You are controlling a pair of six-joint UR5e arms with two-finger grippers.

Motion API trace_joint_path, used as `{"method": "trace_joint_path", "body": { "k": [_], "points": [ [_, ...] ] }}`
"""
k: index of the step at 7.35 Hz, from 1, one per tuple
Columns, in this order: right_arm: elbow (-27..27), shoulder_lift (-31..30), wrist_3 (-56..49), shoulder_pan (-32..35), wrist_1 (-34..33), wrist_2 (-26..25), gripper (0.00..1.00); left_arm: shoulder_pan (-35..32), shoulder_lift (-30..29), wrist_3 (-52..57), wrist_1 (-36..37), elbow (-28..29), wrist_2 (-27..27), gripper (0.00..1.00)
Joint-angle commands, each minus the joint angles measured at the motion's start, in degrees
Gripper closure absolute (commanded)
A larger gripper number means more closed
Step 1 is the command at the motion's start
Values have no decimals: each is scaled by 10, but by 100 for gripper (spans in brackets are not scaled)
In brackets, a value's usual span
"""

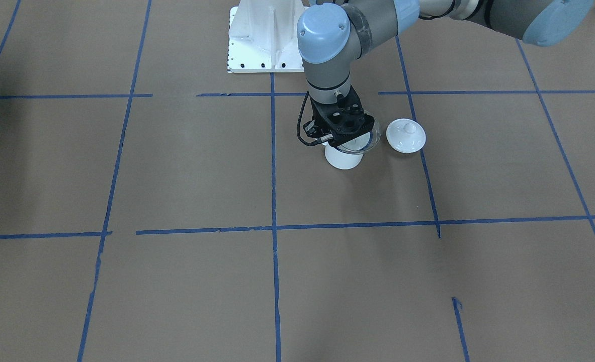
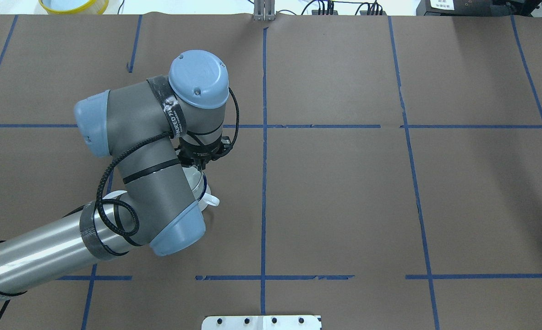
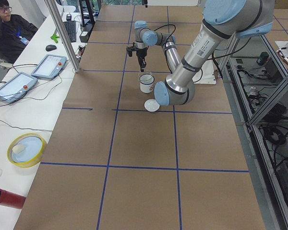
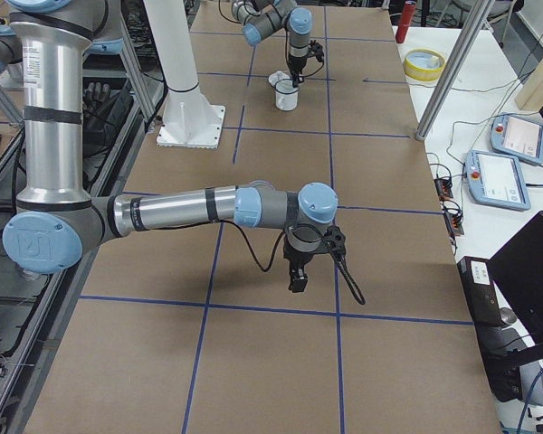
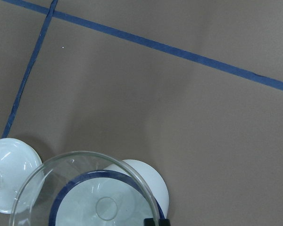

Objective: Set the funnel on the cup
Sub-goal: 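Lower the glass funnel into the mug opening and open the left gripper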

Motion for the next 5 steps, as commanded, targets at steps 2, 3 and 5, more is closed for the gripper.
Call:
{"method": "trace_joint_path", "body": {
  "k": [2,3,5],
  "points": [
    [0,0,0,0,0,0,0,10,3,0,-7,0,0,100],
    [0,0,0,0,0,0,0,10,4,-1,-7,0,1,100],
    [-1,0,0,0,-1,0,0,10,10,0,-7,-4,0,57]
  ]
}}
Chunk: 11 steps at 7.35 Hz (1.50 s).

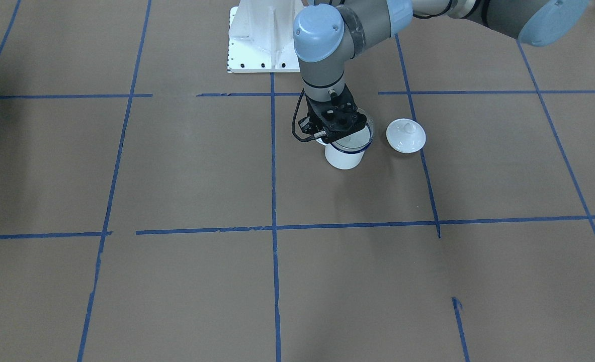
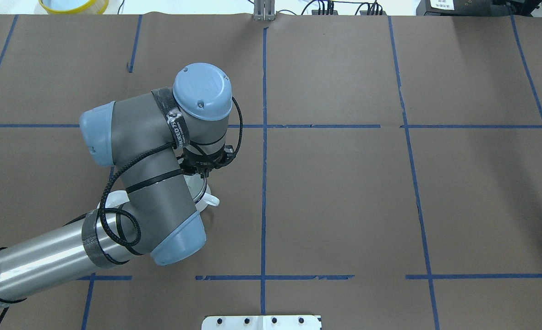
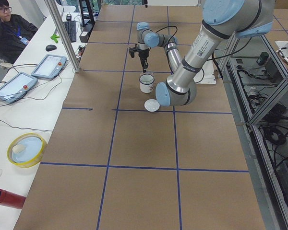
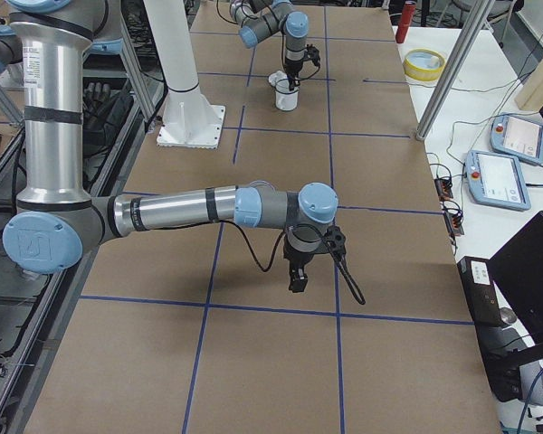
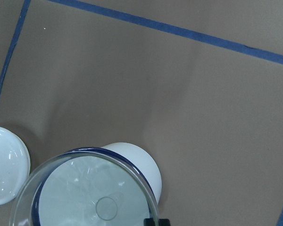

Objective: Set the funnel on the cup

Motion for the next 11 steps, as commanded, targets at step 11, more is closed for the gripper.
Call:
{"method": "trace_joint_path", "body": {
  "k": [11],
  "points": [
    [-1,0,0,0,-1,0,0,-395,476,648,-266,-220,-183,0]
  ]
}}
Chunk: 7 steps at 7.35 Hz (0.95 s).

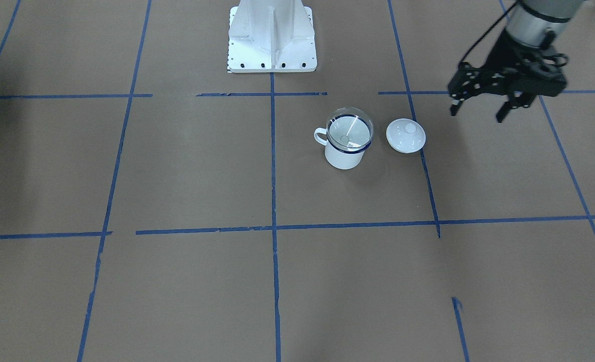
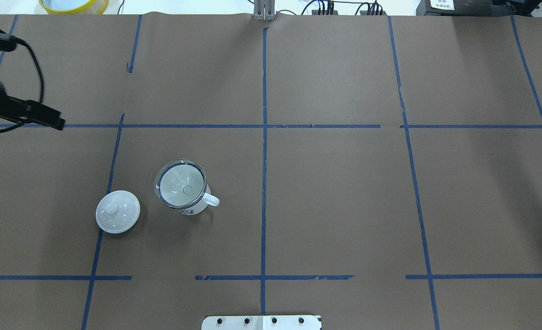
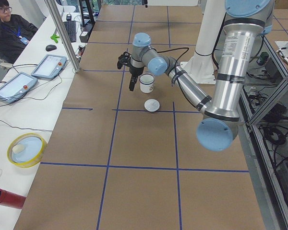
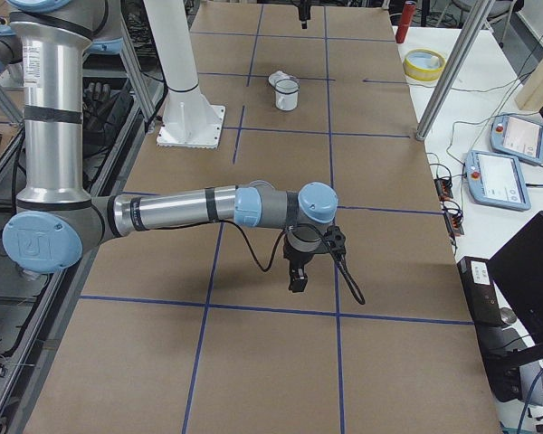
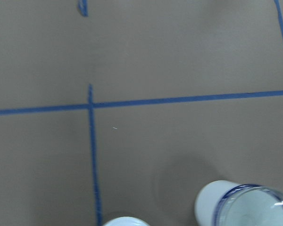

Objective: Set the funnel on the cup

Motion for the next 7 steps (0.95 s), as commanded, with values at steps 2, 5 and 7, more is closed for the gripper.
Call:
{"method": "trace_joint_path", "body": {
  "k": [2,5,7],
  "points": [
    [0,0,0,0,0,0,0,-232,124,297,-8,51,-40,0],
    [0,1,0,0,0,0,0,-316,167,321,-25,167,-72,0],
    [0,0,0,0,0,0,0,-321,190,412,-15,167,-108,0]
  ]
}}
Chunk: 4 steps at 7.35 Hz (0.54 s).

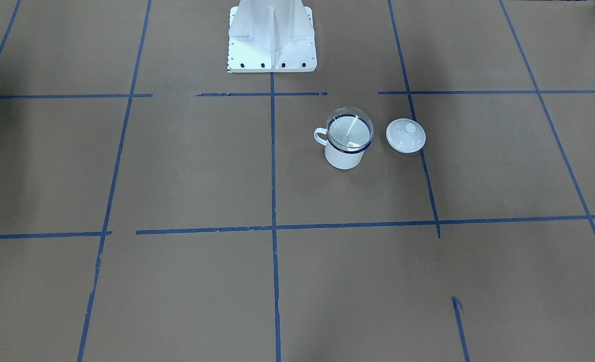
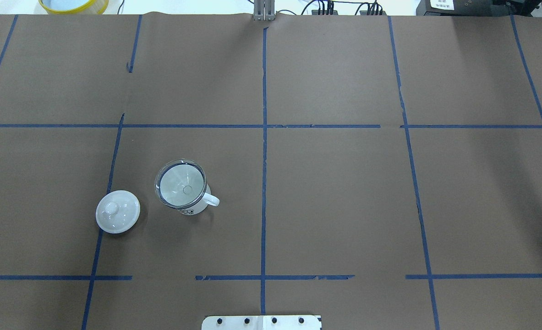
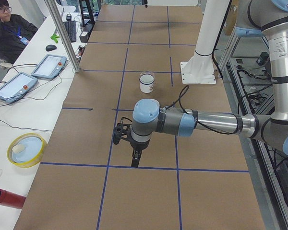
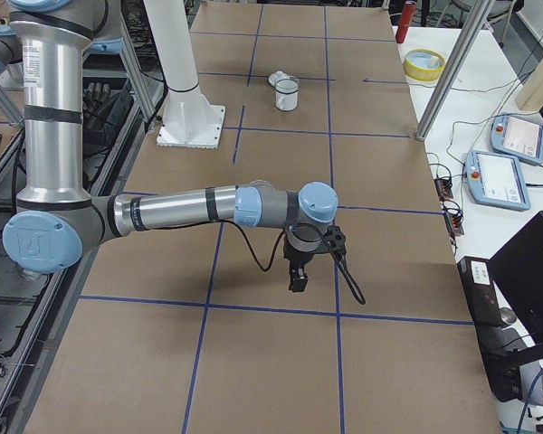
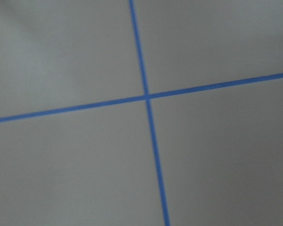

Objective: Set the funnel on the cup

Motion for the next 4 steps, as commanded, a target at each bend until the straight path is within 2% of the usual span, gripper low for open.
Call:
{"method": "trace_joint_path", "body": {
  "k": [1,4],
  "points": [
    [1,1,0,0,0,0,0,-7,4,41,12,24,-28,0],
    [0,0,0,0,0,0,0,-7,11,44,12,23,-27,0]
  ]
}}
